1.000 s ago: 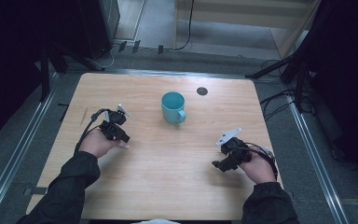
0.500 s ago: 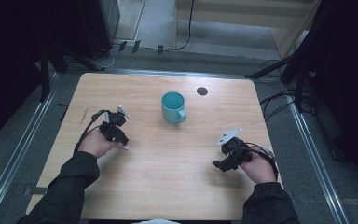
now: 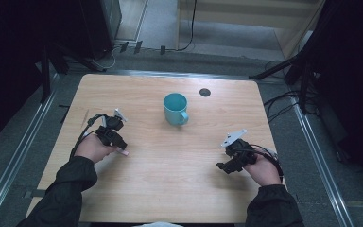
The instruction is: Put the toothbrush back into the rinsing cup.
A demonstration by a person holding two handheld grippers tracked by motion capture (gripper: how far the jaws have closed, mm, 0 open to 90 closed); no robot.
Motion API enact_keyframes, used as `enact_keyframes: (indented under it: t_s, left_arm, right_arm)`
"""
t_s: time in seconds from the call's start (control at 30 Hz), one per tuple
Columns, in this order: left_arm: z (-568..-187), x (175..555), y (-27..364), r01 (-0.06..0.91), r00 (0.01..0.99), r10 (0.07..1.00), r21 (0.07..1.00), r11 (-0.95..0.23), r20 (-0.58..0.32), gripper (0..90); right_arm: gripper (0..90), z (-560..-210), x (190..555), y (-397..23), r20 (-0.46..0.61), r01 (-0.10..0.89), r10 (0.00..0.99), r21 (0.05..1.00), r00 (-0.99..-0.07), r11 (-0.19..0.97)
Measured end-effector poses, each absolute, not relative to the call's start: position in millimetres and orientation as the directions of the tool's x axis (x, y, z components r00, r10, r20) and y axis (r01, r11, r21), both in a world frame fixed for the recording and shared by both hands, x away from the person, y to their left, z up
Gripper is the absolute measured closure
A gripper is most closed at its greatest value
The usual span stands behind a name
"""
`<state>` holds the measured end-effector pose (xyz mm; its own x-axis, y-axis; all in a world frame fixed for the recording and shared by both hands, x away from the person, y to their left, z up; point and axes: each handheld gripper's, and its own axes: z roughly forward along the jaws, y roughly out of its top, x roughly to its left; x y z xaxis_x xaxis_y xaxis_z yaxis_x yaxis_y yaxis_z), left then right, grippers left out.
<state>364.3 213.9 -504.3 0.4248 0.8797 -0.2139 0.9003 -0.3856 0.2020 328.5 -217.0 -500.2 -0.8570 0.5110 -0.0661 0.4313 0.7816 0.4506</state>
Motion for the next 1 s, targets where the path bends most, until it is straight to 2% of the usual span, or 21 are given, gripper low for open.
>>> enact_keyframes:
  t_s: [1.0]
  left_arm:
    - [-507.1,341.5,235.0,0.917,0.392,0.897,0.165,-0.362,-0.207,88.9]
  right_arm:
    - [22.2,-498.3,335.3,-209.1,-0.076,0.411,0.494,0.454,-0.866,0.791]
